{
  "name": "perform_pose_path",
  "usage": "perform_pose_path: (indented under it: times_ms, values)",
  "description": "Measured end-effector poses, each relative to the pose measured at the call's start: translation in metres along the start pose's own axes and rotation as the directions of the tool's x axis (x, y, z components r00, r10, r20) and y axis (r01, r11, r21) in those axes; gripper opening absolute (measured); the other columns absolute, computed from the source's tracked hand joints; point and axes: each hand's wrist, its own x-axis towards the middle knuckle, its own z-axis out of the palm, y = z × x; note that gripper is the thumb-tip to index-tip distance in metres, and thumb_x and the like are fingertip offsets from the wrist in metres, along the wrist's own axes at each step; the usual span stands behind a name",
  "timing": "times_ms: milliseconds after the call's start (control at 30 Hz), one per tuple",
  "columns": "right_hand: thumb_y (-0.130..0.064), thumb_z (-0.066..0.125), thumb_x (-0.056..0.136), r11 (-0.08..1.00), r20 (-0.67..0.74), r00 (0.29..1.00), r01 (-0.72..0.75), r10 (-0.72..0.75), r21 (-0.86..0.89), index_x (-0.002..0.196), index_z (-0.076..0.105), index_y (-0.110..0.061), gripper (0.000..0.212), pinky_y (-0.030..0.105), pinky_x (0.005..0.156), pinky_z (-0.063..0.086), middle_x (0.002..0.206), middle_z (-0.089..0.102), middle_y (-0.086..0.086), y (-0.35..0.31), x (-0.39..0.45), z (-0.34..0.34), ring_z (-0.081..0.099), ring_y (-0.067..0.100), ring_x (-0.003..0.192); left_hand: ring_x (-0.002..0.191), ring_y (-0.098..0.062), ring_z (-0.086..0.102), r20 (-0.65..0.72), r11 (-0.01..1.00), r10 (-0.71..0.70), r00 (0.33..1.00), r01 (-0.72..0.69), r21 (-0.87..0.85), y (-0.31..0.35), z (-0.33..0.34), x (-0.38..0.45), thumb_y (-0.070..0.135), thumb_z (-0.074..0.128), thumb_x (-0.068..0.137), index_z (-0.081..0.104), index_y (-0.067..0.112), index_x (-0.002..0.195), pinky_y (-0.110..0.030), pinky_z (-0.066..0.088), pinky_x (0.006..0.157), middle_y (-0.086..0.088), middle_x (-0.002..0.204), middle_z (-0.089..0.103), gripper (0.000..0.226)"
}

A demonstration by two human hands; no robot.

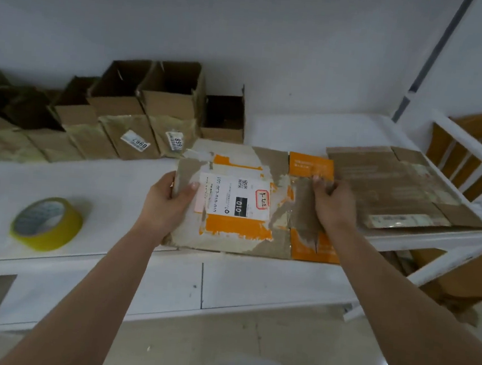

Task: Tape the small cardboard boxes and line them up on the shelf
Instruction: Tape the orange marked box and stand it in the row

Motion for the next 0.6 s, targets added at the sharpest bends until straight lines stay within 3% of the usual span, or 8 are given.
perform_pose_path:
  times_ms: [133,300,500,600]
  values:
    - [-0.054,0.047,0.096,0.997,0.009,0.997,0.082,-0.082,-0.003,0.118,0.051,-0.005,0.054,0.036,0.075,0.045,0.107,0.063,0.010,-0.044,-0.063,0.065,0.061,0.033,0.100,0.090,-0.017,0.070,-0.056,1.000,0.020,0.998,-0.020,-0.005,-0.030,-0.096,-0.016,0.037,0.064,0.092,0.058,0.027,0.114,-0.037,0.059,0.076,0.003,0.103,0.072,0.024]
    - [-0.053,0.047,0.096,0.985,0.035,0.985,0.165,-0.167,0.043,0.124,0.047,-0.008,0.053,0.033,0.073,0.038,0.098,0.052,-0.003,-0.106,-0.141,0.147,0.059,0.029,0.102,0.079,-0.004,0.071,-0.126,1.000,0.008,0.992,-0.006,0.015,-0.060,-0.224,-0.039,0.035,0.066,0.092,0.060,0.030,0.108,-0.024,0.057,0.065,0.011,0.093,0.073,0.018]
    - [-0.053,0.051,0.095,0.972,0.002,0.976,0.217,-0.218,0.090,0.121,0.048,-0.009,0.051,0.033,0.075,0.040,0.092,0.050,-0.007,-0.149,-0.178,0.204,0.054,0.021,0.092,0.092,-0.020,0.070,-0.191,0.999,-0.038,0.981,0.039,0.005,-0.073,-0.297,-0.039,0.029,0.066,0.092,0.060,0.028,0.101,-0.041,0.058,0.079,-0.001,0.102,0.072,0.011]
    - [-0.053,0.051,0.094,0.962,0.004,0.969,0.244,-0.247,0.118,0.122,0.048,-0.009,0.052,0.031,0.072,0.037,0.086,0.050,-0.011,-0.166,-0.181,0.221,0.053,0.019,0.089,0.094,-0.021,0.069,-0.205,0.998,-0.063,0.977,0.061,-0.018,-0.078,-0.316,-0.024,0.029,0.064,0.093,0.060,0.028,0.102,-0.043,0.057,0.082,0.000,0.103,0.071,0.010]
